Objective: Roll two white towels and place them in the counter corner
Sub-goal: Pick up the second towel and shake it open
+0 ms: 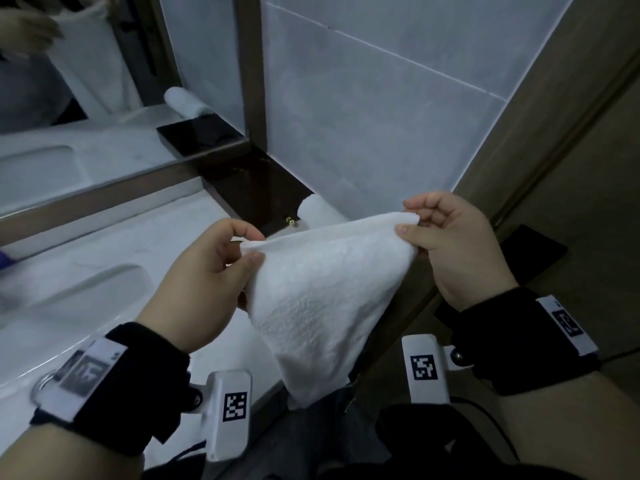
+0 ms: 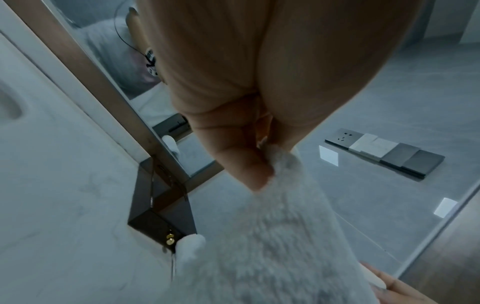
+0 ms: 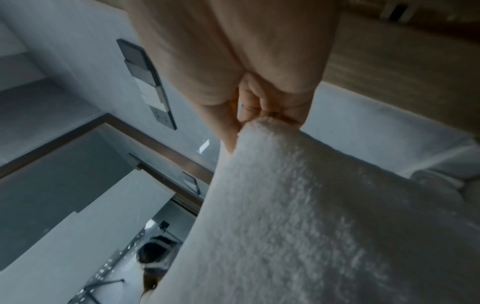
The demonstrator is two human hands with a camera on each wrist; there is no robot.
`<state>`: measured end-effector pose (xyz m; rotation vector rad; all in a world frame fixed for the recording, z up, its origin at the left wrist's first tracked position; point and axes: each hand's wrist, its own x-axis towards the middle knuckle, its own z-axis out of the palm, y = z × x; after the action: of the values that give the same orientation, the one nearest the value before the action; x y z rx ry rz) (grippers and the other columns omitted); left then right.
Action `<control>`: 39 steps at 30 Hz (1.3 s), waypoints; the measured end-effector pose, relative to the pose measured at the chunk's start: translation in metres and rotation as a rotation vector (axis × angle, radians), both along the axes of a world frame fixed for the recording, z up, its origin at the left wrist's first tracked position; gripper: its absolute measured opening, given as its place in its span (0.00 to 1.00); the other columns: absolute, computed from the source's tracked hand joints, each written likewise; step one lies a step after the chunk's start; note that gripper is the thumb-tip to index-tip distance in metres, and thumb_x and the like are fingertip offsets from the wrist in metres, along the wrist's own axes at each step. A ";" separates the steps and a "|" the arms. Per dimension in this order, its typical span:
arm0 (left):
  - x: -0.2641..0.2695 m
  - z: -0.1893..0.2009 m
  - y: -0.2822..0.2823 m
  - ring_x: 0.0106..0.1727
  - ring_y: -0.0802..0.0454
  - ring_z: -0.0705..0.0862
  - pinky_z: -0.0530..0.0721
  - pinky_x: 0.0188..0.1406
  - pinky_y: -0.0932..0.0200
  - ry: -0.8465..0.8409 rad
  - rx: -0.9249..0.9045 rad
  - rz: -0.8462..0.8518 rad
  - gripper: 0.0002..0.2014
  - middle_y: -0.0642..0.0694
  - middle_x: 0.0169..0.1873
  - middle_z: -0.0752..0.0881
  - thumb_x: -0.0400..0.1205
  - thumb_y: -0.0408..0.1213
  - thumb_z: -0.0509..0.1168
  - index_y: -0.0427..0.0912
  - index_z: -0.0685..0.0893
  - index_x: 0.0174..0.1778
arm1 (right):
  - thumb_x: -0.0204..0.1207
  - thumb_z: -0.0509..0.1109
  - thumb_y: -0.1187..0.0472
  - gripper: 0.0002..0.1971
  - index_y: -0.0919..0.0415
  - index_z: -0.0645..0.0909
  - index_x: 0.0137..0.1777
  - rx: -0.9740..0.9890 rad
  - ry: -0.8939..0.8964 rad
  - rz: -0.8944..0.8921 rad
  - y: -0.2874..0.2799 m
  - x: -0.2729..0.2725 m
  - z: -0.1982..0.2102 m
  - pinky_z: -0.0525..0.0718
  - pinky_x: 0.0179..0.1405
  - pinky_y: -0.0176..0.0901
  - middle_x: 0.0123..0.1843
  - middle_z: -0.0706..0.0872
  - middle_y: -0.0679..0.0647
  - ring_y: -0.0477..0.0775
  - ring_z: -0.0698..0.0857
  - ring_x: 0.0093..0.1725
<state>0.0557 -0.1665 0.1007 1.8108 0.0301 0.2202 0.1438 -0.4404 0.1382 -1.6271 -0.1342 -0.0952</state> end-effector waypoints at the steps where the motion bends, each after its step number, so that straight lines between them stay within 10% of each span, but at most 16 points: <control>1: -0.004 -0.001 0.000 0.26 0.46 0.84 0.86 0.25 0.47 0.006 0.016 0.026 0.05 0.45 0.32 0.88 0.83 0.40 0.66 0.56 0.82 0.49 | 0.69 0.74 0.78 0.15 0.57 0.83 0.47 -0.003 0.017 0.026 0.003 0.004 -0.003 0.81 0.40 0.36 0.43 0.85 0.59 0.49 0.84 0.40; 9: -0.043 -0.011 0.002 0.25 0.45 0.79 0.81 0.22 0.49 0.082 -0.021 0.238 0.05 0.42 0.32 0.87 0.83 0.41 0.65 0.57 0.80 0.52 | 0.60 0.75 0.64 0.12 0.45 0.87 0.40 -0.050 0.127 0.280 0.033 0.021 -0.020 0.83 0.39 0.44 0.37 0.89 0.50 0.48 0.87 0.38; 25: -0.105 -0.017 -0.010 0.23 0.51 0.76 0.74 0.17 0.61 0.220 -0.149 0.439 0.12 0.50 0.29 0.86 0.86 0.28 0.62 0.53 0.81 0.48 | 0.69 0.72 0.76 0.14 0.54 0.83 0.44 -0.450 0.265 0.680 0.072 0.023 -0.057 0.74 0.28 0.37 0.35 0.79 0.52 0.45 0.77 0.29; 31: -0.098 -0.023 0.007 0.30 0.53 0.86 0.84 0.22 0.56 0.206 -0.123 0.524 0.11 0.49 0.33 0.89 0.86 0.31 0.63 0.53 0.84 0.46 | 0.72 0.71 0.72 0.12 0.53 0.82 0.45 -0.379 0.253 0.632 0.092 0.031 -0.068 0.85 0.47 0.65 0.50 0.85 0.67 0.65 0.85 0.45; 39: -0.054 -0.053 0.065 0.31 0.60 0.83 0.86 0.32 0.57 0.245 0.112 0.618 0.06 0.56 0.30 0.87 0.85 0.34 0.66 0.47 0.86 0.45 | 0.74 0.71 0.67 0.10 0.50 0.82 0.49 -0.441 0.187 0.621 0.141 0.061 -0.083 0.87 0.57 0.63 0.51 0.87 0.56 0.58 0.88 0.52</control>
<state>0.0017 -0.1016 0.0478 1.8874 0.7694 0.4399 0.2052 -0.2998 0.0556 -1.9479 -0.5376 0.5980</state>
